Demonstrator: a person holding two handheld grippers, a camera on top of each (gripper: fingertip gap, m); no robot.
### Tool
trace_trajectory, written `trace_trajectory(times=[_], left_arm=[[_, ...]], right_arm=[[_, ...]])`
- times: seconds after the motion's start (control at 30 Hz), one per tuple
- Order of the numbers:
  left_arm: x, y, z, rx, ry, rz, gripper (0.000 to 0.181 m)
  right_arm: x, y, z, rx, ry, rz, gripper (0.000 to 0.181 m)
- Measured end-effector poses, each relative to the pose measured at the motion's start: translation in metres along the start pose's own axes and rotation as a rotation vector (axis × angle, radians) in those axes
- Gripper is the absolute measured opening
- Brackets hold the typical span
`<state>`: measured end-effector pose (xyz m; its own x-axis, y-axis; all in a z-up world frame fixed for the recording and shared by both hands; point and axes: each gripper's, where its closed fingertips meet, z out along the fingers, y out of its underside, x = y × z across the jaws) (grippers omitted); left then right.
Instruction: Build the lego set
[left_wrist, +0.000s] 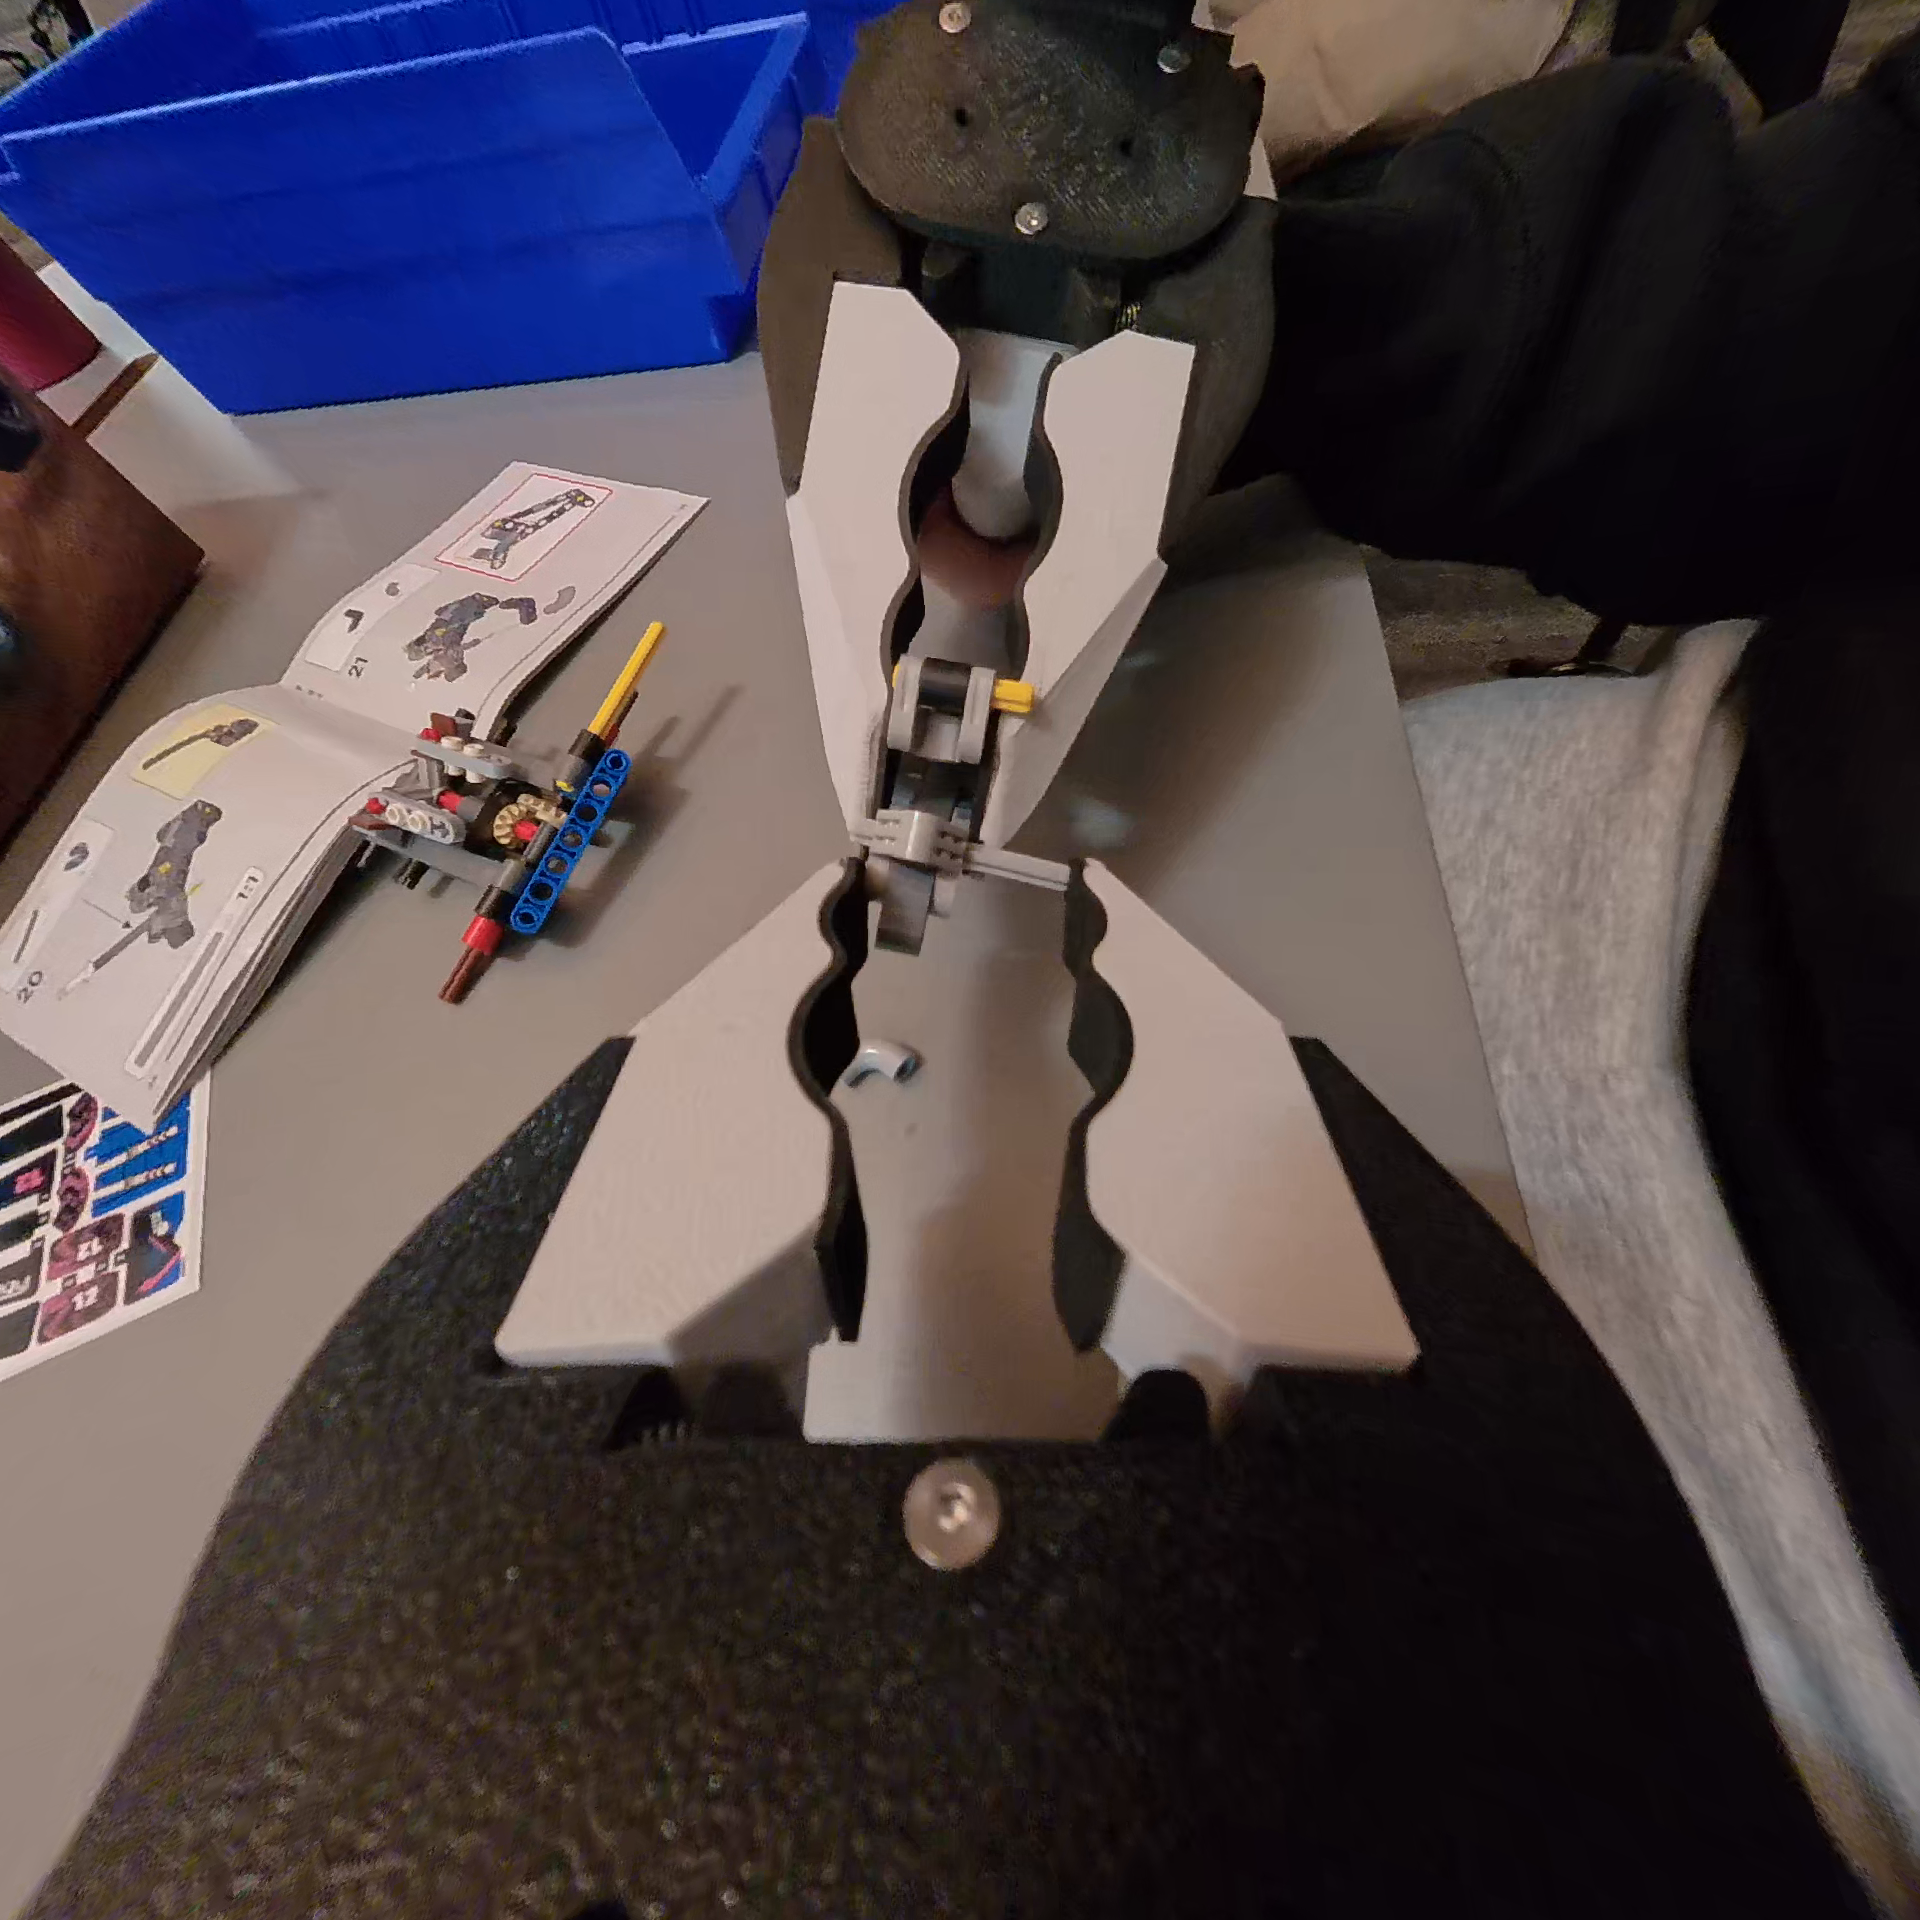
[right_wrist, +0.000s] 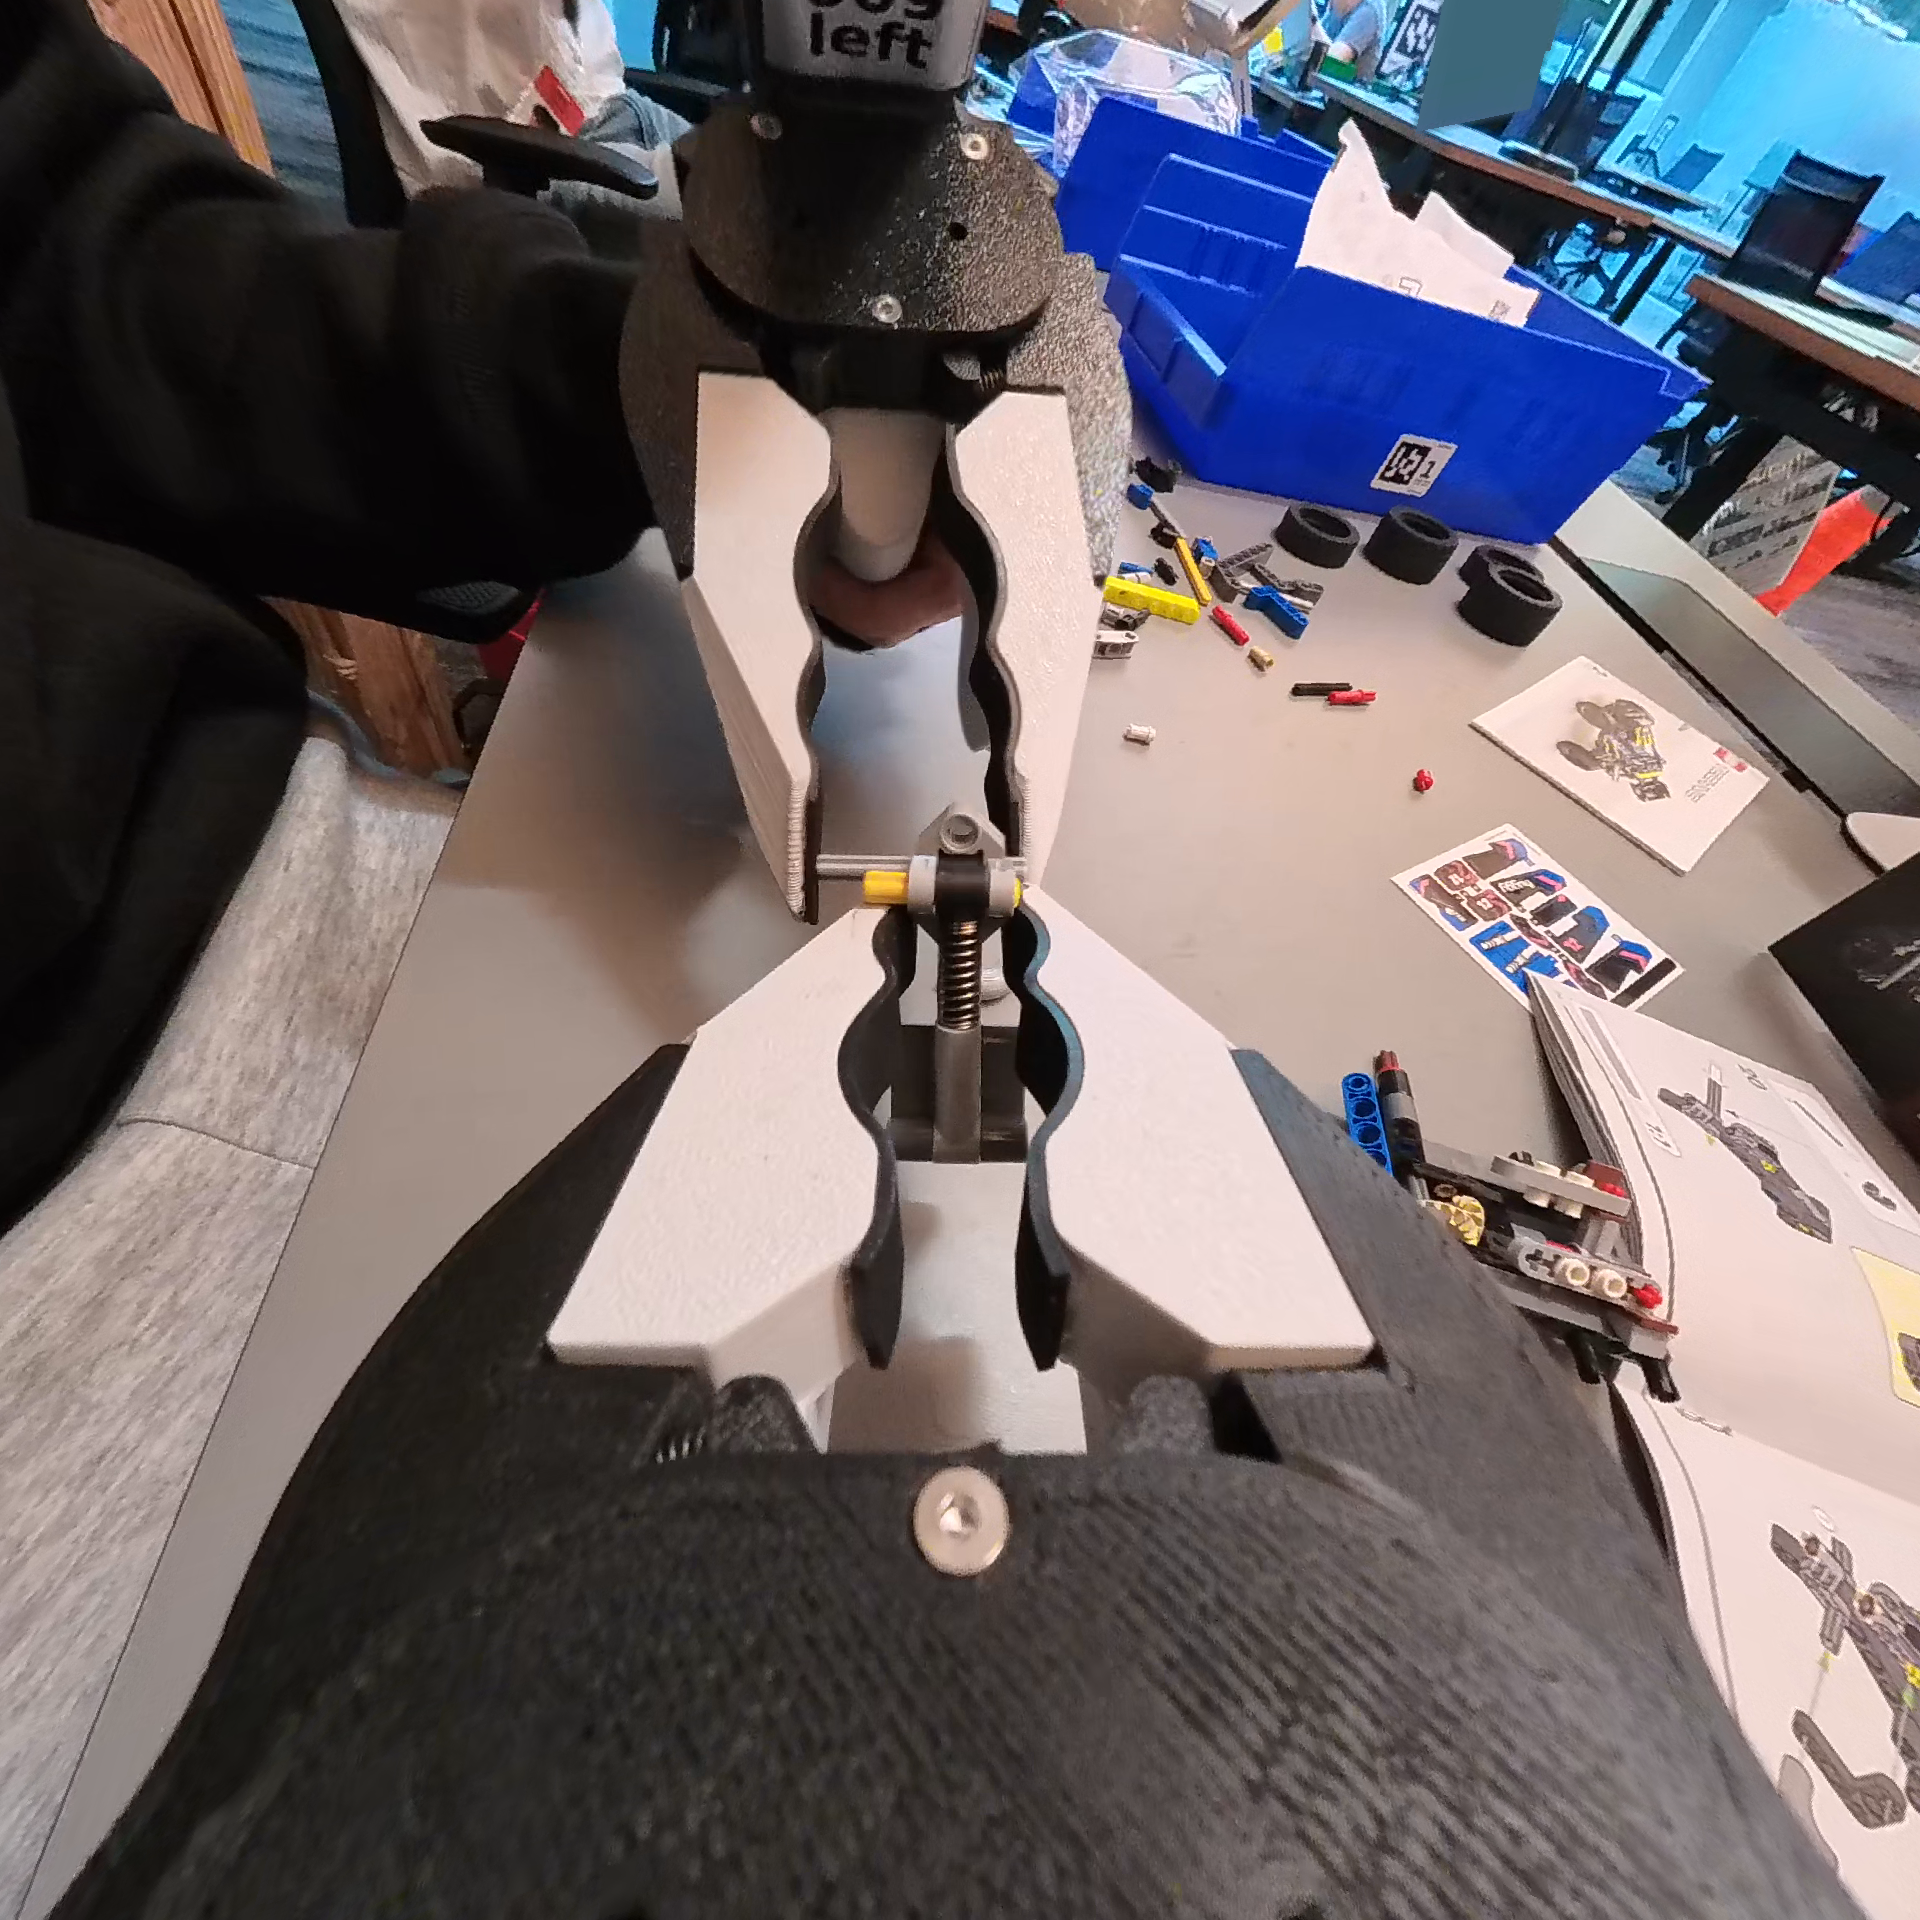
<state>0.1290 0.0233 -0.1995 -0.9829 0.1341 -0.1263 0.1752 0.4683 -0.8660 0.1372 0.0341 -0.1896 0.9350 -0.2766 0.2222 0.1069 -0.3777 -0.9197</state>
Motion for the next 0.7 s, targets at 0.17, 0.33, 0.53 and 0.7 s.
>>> trace_trajectory(times=[0.17, 0.33, 0.53, 0.7], left_arm=[[-0.0001, -0.0005, 0.0, -0.01, -0.001, -0.011, 0.035], [-0.0005, -0.0003, 0.0004, -0.011, 0.002, -0.029, 0.035], [-0.0007, -0.0009, 0.0003, -0.009, 0.003, -0.033, 0.035], [-0.0019, 0.0002, 0.0006, -0.01, -0.003, -0.032, 0.035]], right_arm=[[0.0001, -0.0003, -0.0004, 0.003, -0.003, 0.004, 0.014], [0.0007, 0.0002, 0.0, -0.001, 0.001, 0.006, 0.014], [0.0012, -0.0003, -0.0002, 0.003, -0.003, 0.014, 0.014], [0.0021, 0.0009, 0.0006, -0.006, 0.003, 0.015, 0.014]])
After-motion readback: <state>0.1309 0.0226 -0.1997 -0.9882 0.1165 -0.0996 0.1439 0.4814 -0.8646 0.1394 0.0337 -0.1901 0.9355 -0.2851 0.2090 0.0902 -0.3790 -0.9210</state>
